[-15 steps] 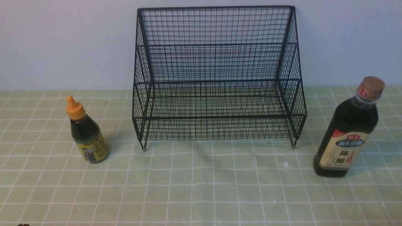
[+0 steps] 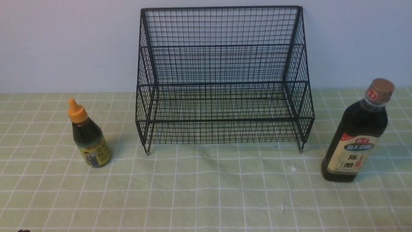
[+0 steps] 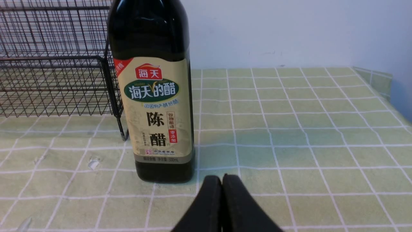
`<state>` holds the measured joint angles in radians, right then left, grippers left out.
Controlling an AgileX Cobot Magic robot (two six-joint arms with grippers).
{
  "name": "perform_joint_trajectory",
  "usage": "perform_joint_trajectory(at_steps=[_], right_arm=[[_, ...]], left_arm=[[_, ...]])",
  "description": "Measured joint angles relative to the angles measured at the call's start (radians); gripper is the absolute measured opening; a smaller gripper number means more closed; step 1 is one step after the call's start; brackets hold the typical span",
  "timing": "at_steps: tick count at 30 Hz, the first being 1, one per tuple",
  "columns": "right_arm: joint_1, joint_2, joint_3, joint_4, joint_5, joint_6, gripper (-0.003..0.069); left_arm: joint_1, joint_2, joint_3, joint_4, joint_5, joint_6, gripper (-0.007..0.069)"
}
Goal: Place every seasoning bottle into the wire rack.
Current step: Use the right arm to grab the condiment bottle closest to it
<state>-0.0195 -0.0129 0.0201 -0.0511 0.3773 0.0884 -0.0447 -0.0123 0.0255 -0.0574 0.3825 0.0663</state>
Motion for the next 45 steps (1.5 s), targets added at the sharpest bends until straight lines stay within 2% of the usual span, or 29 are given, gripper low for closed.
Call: perform_joint_trajectory(at_steps=[14, 18, 21, 26, 33, 41, 45], right_arm=[[0.0, 0.0, 0.0, 0.002, -0.006, 0.0, -0.0017], [0.0, 0.0, 0.005, 0.024, -0.058, 0.003, -0.0017], [0.0, 0.0, 0.005, 0.075, -0.108, 0.003, -0.0017], [0.0, 0.0, 0.005, 0.228, -0.184, 0.003, -0.0017], [0.0, 0.0, 0.005, 0.314, -0.191, 0.008, -0.0017], [0.0, 0.0, 0.005, 0.522, -0.277, 0.105, -0.0017], [0.0, 0.0, 0.005, 0.564, -0.334, 0.12, -0.0017]], left_arm=[[0.0, 0.0, 0.0, 0.0, 0.0, 0.0, -0.0007], [0.0, 0.0, 0.0, 0.0, 0.0, 0.0, -0.0007], [0.0, 0.0, 0.0, 0.0, 0.0, 0.0, -0.0007], [0.0, 0.0, 0.0, 0.0, 0.0, 0.0, -0.0007], [0.0, 0.0, 0.0, 0.0, 0.0, 0.0, -0.0007], [0.0, 0.0, 0.0, 0.0, 0.0, 0.0, -0.0007], [0.0, 0.0, 0.0, 0.0, 0.0, 0.0, -0.0007]])
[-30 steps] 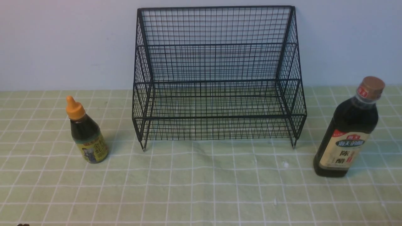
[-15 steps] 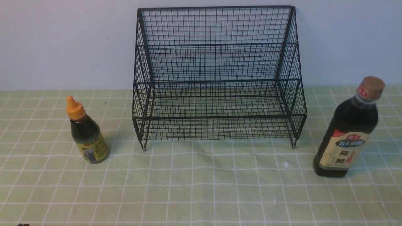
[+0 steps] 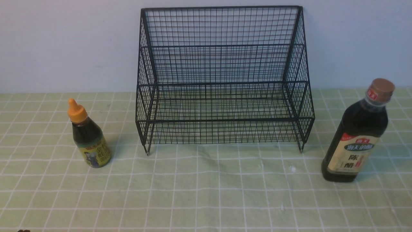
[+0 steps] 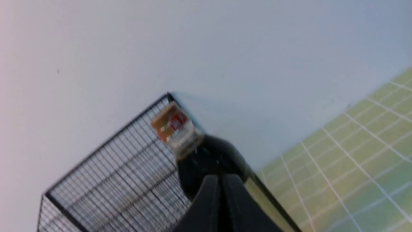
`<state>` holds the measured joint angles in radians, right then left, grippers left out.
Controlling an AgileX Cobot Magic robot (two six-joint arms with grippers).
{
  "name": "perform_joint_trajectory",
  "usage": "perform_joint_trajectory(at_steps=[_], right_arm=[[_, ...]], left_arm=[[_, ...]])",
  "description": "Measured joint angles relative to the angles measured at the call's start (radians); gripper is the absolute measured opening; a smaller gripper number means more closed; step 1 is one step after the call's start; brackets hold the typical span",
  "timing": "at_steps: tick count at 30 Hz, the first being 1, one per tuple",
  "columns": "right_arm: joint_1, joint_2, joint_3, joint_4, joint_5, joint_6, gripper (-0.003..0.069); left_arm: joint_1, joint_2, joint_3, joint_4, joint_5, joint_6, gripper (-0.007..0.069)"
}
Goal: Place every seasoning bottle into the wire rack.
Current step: Use the right arm to grab the condiment bottle closest to it
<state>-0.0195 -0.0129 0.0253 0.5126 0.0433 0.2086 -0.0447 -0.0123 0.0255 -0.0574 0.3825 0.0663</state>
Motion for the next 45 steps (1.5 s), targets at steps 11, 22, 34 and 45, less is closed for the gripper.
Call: perform_joint_trajectory(at_steps=[11, 22, 34, 45], right_arm=[[0.0, 0.247, -0.509, -0.074, 0.396, -0.101, -0.0017], [0.0, 0.982, -1.191, -0.144, 1.059, -0.328, 0.0022], [0.1, 1.387, -1.471, -0.313, 1.16, -0.321, 0.0354], [0.151, 1.546, -1.474, -0.499, 1.153, -0.155, 0.0568]], left_arm=[[0.0, 0.0, 0.0, 0.0, 0.0, 0.0, -0.0007], [0.0, 0.0, 0.0, 0.0, 0.0, 0.0, -0.0007], [0.0, 0.0, 0.0, 0.0, 0.0, 0.0, -0.0007], [0.0, 0.0, 0.0, 0.0, 0.0, 0.0, -0.0007]])
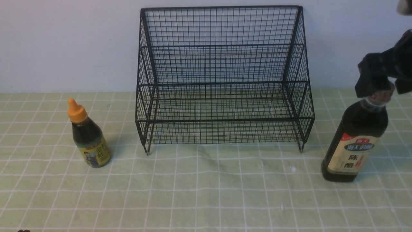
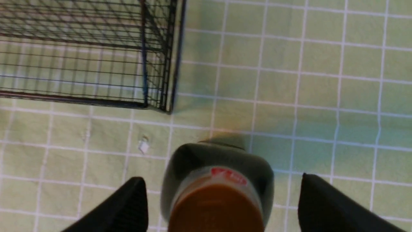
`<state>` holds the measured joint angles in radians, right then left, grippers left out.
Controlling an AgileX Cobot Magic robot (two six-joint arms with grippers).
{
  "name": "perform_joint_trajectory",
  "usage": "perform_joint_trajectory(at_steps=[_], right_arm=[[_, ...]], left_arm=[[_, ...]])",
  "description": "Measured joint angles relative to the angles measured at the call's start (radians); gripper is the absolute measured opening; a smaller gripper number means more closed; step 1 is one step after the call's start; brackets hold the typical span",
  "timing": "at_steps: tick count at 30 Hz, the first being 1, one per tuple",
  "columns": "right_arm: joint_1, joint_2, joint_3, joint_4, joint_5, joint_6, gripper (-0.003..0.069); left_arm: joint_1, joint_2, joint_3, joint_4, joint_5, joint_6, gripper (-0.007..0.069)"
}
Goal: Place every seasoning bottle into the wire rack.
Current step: Use the right arm to grab the condiment bottle closest to it, then use the right arm to put the condiment bottle back on the shelf
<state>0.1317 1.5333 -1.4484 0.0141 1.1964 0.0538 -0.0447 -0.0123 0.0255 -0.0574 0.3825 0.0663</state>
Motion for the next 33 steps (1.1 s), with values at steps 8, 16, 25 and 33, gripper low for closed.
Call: perform_joint_trajectory(at_steps=[8, 16, 25, 33], right_arm=[[0.0, 0.04, -0.004, 0.015, 0.021, 0.0, 0.0318], [0.0, 0.007, -0.013, 0.021, 0.072, -0.018, 0.0328], [0.0, -0.112, -0.159, 0.029, 0.105, -0.03, 0.0328], [0.0, -0.145, -0.272, 0.033, 0.121, -0.036, 0.0328]], left_arm=[[0.0, 0.0, 0.0, 0.0, 0.0, 0.0, -0.0007], [0.0, 0.0, 0.0, 0.0, 0.0, 0.0, -0.0007], [0.0, 0.0, 0.0, 0.0, 0.0, 0.0, -0.0007], [0.0, 0.0, 0.0, 0.0, 0.0, 0.0, -0.0007]])
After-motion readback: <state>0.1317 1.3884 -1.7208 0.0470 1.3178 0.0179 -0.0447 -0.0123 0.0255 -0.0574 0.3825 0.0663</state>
